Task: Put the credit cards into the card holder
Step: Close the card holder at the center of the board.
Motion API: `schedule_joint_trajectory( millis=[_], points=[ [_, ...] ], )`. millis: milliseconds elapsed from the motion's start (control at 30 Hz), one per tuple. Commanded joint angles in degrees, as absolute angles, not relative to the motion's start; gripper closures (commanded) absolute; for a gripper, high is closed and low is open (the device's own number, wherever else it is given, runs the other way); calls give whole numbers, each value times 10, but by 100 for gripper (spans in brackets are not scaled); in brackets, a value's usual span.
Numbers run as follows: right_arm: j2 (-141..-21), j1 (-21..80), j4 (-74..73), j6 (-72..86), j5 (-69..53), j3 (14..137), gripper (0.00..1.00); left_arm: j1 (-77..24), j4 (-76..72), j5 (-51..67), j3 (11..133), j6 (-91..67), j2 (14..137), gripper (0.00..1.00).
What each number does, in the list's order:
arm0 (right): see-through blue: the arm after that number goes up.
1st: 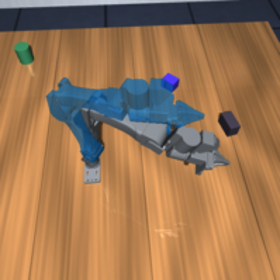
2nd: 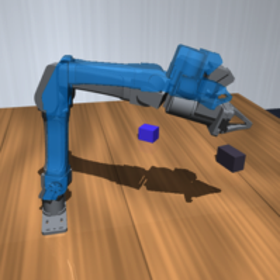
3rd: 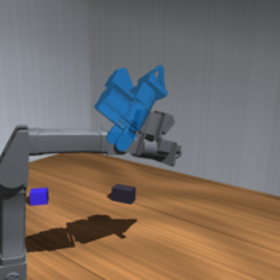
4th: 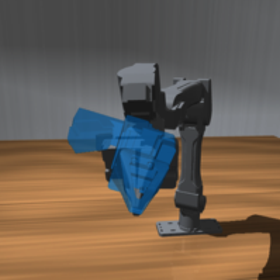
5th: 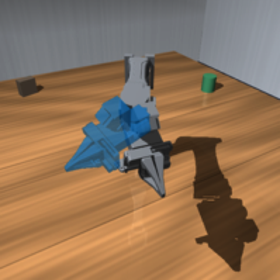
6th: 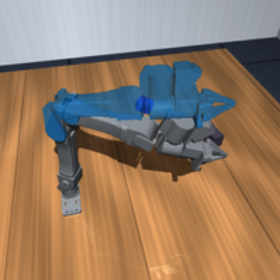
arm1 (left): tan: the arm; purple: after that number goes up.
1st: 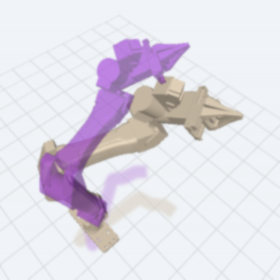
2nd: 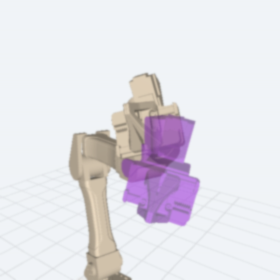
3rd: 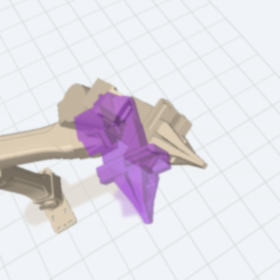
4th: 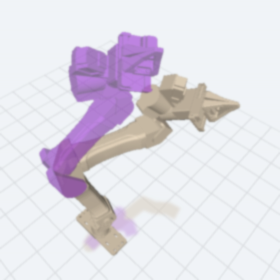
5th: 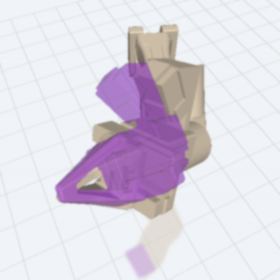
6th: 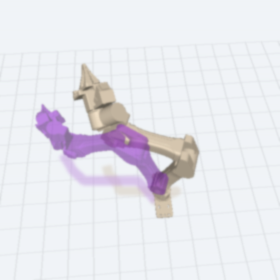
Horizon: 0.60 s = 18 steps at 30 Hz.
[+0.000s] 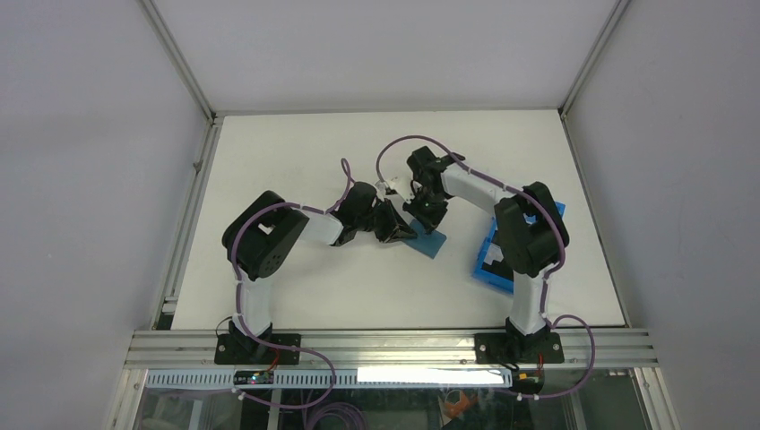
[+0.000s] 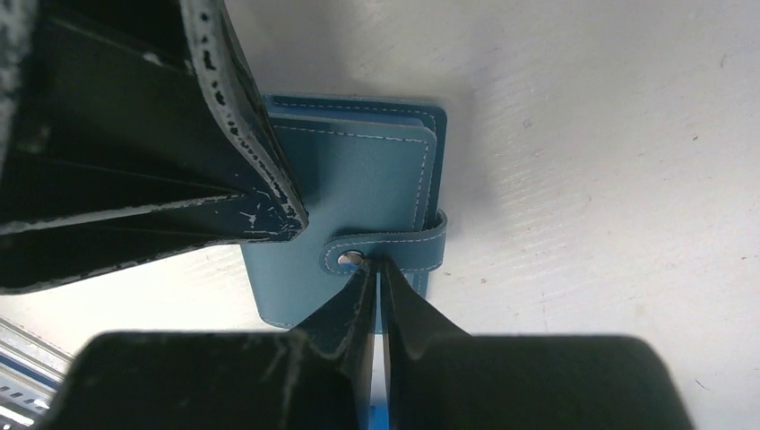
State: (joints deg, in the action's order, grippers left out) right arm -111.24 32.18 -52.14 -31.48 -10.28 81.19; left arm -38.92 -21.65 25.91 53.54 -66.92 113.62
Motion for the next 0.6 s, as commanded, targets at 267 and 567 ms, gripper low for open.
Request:
schedule_joint_trajectory(
  millis=[267,567],
  points=[
    [-1059,301,-519,-298,-132,824,88,-382,-200,226,531,-637,1049,87],
    [-1023,307,-504,-297,-175,791,85,-382,-79,191,540,-557,955,83]
  ],
)
